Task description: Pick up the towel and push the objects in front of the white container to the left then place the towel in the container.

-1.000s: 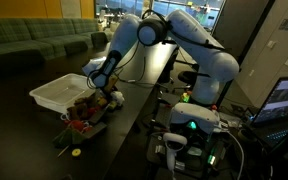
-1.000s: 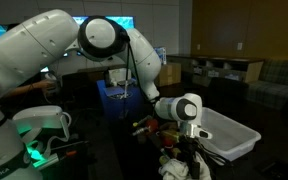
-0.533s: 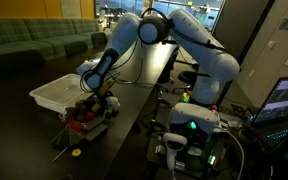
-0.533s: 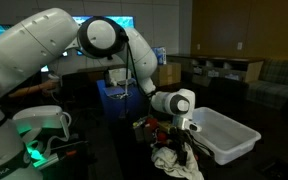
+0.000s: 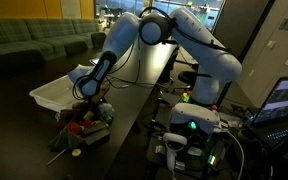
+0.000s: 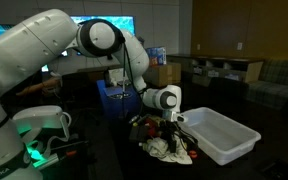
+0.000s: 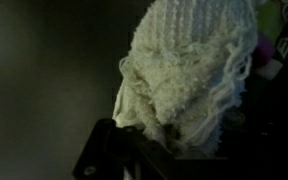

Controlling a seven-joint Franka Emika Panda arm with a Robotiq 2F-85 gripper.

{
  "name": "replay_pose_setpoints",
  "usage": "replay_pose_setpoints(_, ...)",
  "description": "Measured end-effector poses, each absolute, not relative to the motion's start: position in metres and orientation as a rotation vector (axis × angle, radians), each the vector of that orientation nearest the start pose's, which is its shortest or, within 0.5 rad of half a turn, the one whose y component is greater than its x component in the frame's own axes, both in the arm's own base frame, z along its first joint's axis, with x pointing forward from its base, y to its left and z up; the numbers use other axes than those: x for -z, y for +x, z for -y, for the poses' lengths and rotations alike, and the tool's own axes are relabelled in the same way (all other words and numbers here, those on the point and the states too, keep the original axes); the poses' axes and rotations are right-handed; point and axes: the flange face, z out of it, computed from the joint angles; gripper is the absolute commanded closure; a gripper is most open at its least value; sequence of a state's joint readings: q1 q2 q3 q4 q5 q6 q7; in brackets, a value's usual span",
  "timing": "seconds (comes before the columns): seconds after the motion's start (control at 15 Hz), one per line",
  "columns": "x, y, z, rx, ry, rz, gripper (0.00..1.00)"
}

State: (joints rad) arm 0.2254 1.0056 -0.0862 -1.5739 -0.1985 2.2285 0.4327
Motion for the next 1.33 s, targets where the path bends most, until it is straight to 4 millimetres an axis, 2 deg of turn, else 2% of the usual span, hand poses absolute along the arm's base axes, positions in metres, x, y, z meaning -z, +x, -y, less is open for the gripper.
replay_pose_setpoints(0.93, -0.036, 0.579, -0.282, -0.278, -3.324, -0.019, 0.99)
replay_pose_setpoints(1.33, -0.05, 0.564, -0.354, -0.16, -3.291, -0.031, 0.99)
